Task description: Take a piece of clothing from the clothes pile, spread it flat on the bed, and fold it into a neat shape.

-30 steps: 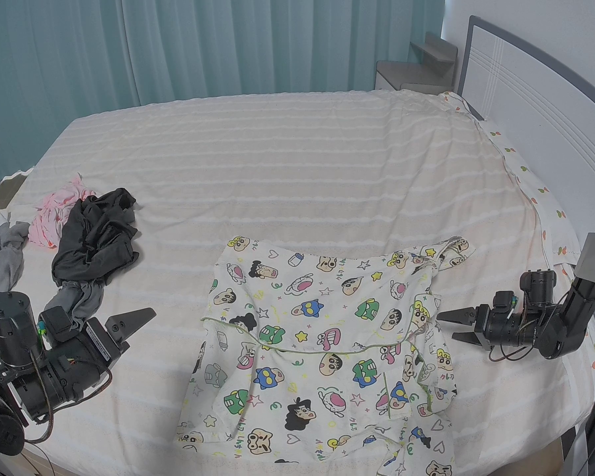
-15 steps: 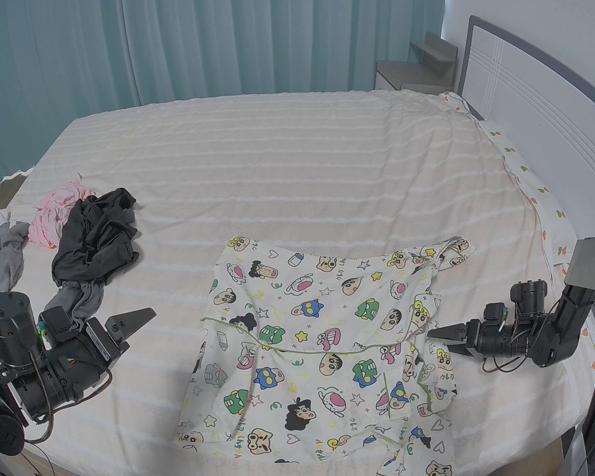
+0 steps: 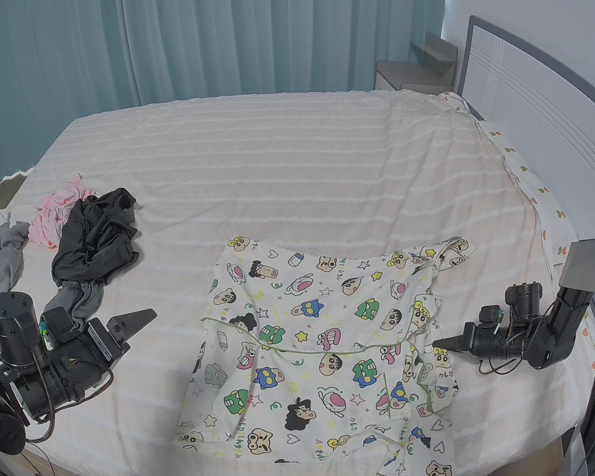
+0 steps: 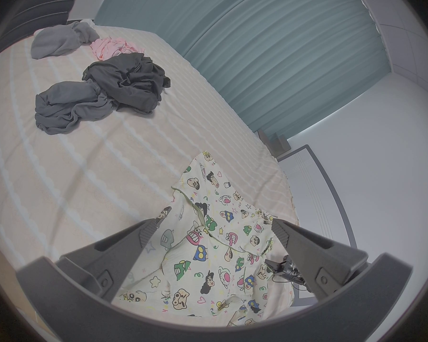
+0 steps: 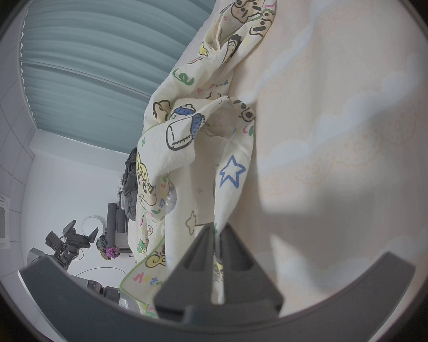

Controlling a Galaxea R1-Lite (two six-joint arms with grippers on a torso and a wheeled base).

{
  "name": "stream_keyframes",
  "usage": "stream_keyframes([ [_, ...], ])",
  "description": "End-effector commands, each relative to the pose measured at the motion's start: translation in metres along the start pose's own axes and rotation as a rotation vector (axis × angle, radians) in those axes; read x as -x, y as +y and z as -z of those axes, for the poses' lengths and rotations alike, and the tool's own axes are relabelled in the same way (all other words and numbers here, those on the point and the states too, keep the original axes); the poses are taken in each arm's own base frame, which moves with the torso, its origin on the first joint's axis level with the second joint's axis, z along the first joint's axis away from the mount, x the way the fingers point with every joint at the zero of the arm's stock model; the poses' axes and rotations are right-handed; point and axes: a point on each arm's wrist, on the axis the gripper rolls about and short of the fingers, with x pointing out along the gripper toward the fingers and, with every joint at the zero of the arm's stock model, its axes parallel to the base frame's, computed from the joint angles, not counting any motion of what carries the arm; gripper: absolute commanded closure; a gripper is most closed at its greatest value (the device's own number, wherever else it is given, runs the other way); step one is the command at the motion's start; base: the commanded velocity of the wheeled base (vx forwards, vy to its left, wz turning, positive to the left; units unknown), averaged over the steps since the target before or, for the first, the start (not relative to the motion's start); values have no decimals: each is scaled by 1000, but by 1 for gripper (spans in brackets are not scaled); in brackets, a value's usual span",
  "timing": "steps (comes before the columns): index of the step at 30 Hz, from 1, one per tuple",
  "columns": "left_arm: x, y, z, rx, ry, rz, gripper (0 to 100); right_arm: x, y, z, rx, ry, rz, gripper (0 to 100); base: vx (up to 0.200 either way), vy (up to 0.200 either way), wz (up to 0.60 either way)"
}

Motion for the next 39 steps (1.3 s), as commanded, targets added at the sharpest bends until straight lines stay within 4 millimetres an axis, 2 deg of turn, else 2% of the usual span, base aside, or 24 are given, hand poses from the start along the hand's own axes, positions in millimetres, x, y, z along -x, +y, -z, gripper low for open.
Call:
stream_keyframes([
  [1,-1,1,0,1,2,-6,0,1,-3,1,-2,-6,17,100,0,0,0],
  [5,-1,1,0,1,1,-4,0,8,-5,-3,-7,-31,27,100,0,0,0],
  [10,-1,1,0,1,1,-4,0,33,-5,-13,-9,-102,49,100,0,0,0],
  [11,-1,1,0,1,4,-6,0,45,-5,-15,-7,-130,61,100,0,0,0],
  [14,-2,1,1,1,6,-6,0,57,-9,-20,-16,-167,81,100,0,0,0],
  [18,-1,1,0,1,2,-6,0,66,-19,-23,-14,-197,107,100,0,0,0],
  [23,-2,1,1,1,5,-7,0,80,-41,-25,26,-232,163,100,0,0,0],
  [26,-2,1,0,2,4,-8,0,88,-51,-35,22,-275,181,100,0,0,0],
  [34,-2,1,1,1,5,-7,0,106,-59,-49,7,-330,212,100,0,0,0],
  [39,-2,1,1,1,5,-7,0,110,-60,-52,7,-341,220,100,0,0,0],
])
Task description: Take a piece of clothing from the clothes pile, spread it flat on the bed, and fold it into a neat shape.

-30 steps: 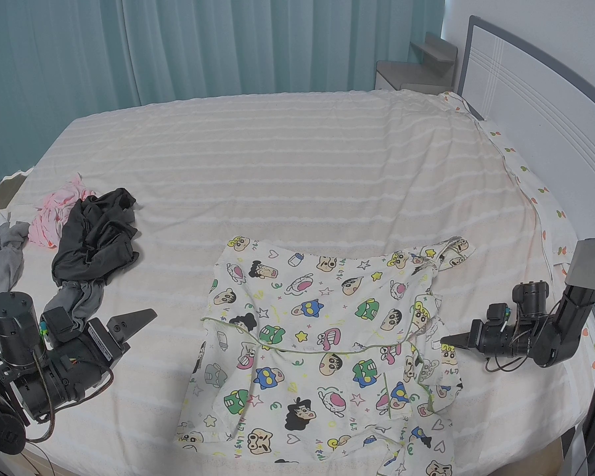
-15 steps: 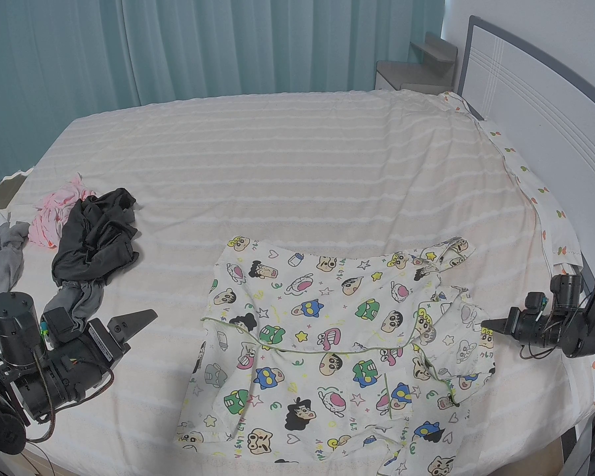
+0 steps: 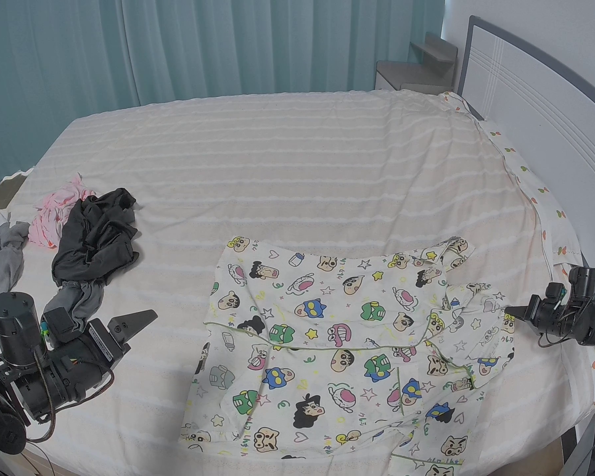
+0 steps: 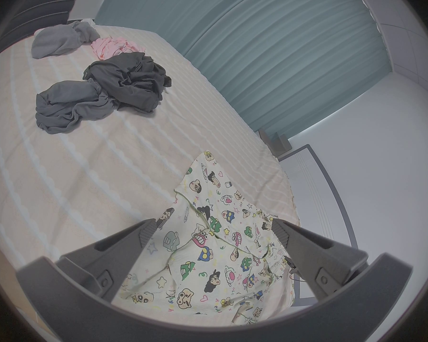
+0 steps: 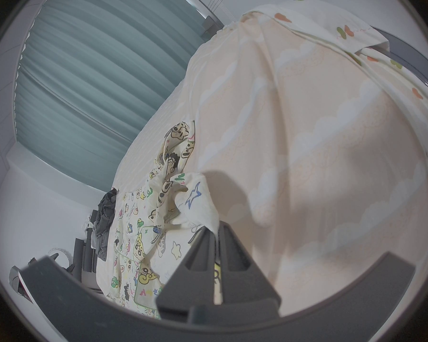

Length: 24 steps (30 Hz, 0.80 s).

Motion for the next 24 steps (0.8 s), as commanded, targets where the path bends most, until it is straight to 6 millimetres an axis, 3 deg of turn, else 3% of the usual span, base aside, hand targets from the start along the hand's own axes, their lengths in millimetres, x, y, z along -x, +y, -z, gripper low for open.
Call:
stream_keyframes([
  [1,-1,0,0,0,2,-1,0,3,-1,-4,5,-18,3,100,0,0,0],
  [13,-1,1,0,1,4,-5,0,5,1,-11,-20,32,23,100,0,0,0],
  [14,-1,1,1,1,6,-6,0,7,3,-13,-6,28,23,0,0,0,0],
  [19,-1,1,0,1,4,-5,0,28,14,-32,49,-57,19,0,0,0,0],
  [24,-1,-1,0,0,-2,1,0,58,43,-54,106,-161,-20,0,0,0,0],
])
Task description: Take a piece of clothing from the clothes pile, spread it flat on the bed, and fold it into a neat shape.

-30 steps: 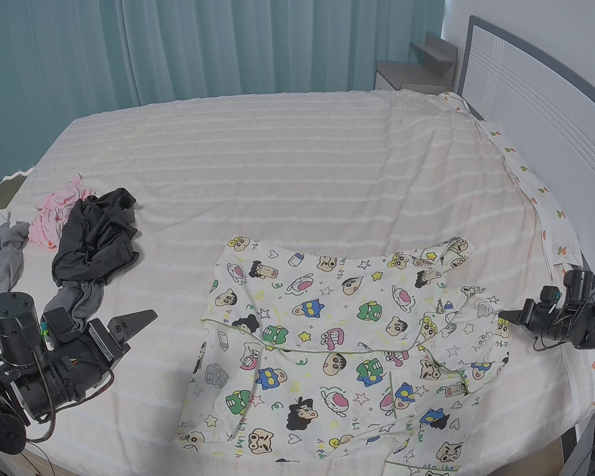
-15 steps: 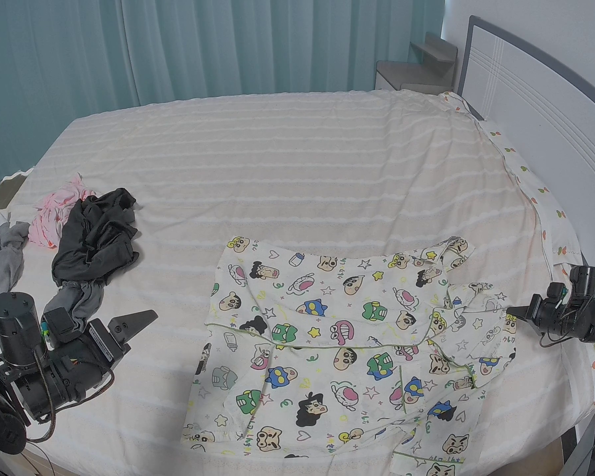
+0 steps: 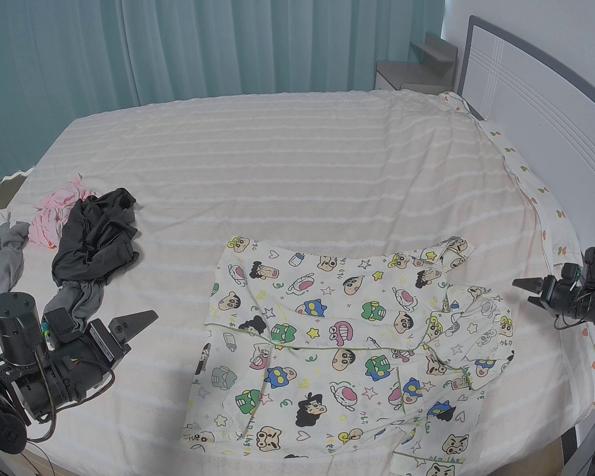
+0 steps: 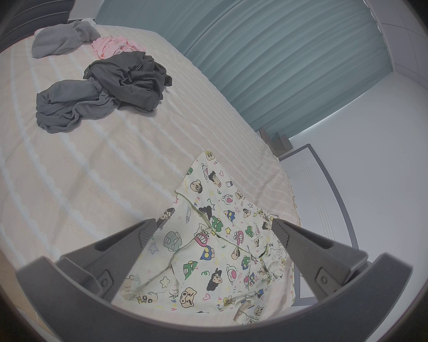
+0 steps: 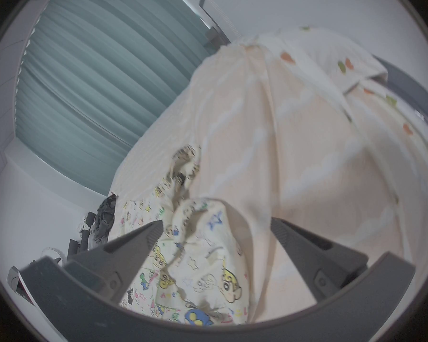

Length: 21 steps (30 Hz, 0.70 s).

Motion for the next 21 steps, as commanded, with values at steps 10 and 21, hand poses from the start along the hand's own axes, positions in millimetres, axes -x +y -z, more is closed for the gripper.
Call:
stream_keyframes([
  [10,1,-2,1,-10,3,10,0,-58,118,-15,-109,36,-245,0,0,0,0],
  [21,1,-2,1,-10,2,9,0,-178,120,0,-290,-41,-2,0,0,0,0],
])
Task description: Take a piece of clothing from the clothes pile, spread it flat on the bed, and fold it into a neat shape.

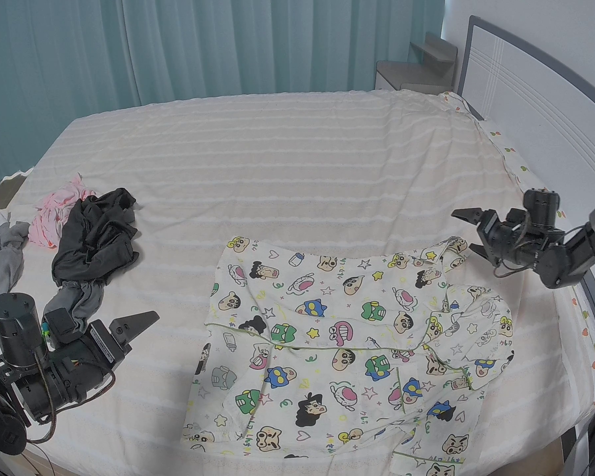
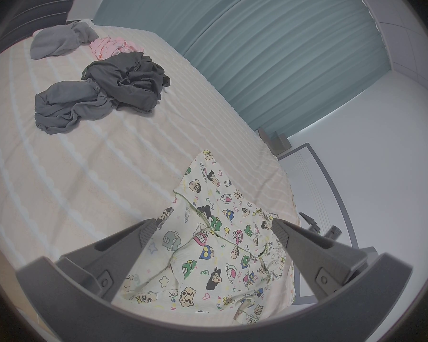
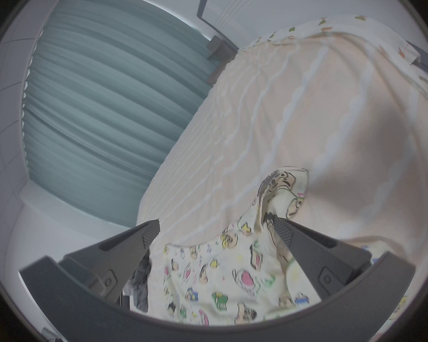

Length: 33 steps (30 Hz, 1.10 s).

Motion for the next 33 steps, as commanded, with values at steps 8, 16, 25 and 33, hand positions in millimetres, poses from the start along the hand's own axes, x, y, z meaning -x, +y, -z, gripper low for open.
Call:
stream_keyframes([
  [8,0,0,0,1,2,-1,0,-76,-18,36,-83,40,111,0,0,0,0],
  [16,0,0,0,1,2,-1,0,-94,-14,38,-70,38,84,0,0,0,0],
  [25,-1,1,1,2,4,-6,0,-130,7,42,-34,23,-9,0,0,0,0],
  [33,-1,1,1,2,5,-7,0,-138,37,19,-2,-74,-138,0,0,0,0],
])
